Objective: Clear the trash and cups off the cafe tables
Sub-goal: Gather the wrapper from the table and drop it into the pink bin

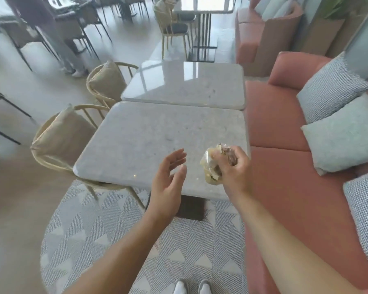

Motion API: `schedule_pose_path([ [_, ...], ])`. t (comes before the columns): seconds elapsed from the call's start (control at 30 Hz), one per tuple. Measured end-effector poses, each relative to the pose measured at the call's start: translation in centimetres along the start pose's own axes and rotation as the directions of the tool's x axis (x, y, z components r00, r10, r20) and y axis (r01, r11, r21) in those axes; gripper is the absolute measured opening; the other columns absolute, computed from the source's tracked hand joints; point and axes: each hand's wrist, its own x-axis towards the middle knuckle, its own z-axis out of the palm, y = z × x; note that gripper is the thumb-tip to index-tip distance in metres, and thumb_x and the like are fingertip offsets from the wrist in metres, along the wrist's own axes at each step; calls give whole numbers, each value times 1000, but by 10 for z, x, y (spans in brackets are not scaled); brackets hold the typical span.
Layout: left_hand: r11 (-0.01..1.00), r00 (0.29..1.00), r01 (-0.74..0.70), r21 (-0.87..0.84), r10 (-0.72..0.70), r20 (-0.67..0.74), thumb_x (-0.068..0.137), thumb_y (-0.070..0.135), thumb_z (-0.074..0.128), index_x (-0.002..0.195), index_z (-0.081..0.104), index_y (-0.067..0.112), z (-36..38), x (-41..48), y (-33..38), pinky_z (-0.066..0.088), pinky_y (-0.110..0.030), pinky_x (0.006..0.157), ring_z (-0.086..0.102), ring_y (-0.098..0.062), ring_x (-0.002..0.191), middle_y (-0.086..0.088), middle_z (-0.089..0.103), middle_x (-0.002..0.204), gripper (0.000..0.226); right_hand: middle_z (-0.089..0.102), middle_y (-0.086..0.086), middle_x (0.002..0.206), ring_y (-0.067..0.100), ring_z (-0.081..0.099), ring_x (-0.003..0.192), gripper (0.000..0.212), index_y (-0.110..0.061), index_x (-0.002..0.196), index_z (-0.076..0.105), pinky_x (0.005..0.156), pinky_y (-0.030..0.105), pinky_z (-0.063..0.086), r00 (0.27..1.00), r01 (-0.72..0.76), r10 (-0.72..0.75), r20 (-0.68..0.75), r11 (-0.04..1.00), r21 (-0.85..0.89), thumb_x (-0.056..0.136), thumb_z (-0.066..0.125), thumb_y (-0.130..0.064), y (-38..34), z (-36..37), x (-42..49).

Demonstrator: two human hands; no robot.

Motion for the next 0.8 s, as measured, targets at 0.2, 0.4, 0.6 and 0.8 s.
schedule_pose_path([
  [0.2,999,983,6,45,2,-184,95,45,58,131,62,37,-81,-5,3,53,-51,108,64,-13,129,11,69,134,37,58,-25,64,-2,51,59,26,-33,77,59,63,26,42,983,31,-33,181,999,13,94,78,-38,-18,85,-10],
  [0.4,998,954,-11,58,28,-299,92,45,58,130,62,34,-163,8,3,55,-50,106,65,-15,127,10,70,131,39,59,-25,66,-1,52,60,20,-36,79,59,58,15,42,957,80,-84,277,996,27,90,72,-45,-44,177,-28],
  [0.6,998,981,-18,62,30,-190,95,43,58,131,63,36,-237,39,-15,54,-53,107,64,-15,129,11,69,133,37,54,-23,63,-1,45,57,28,-28,75,53,55,15,39,979,72,-73,192,997,16,93,71,-41,-50,243,-43],
  [0.8,999,999,-10,38,8,46,96,44,57,130,62,39,-254,66,-25,52,-54,109,63,-15,130,10,69,134,35,60,-24,69,-1,52,63,19,-34,82,60,61,24,48,1000,5,-6,-31,1000,-17,97,70,-39,-48,242,-66],
])
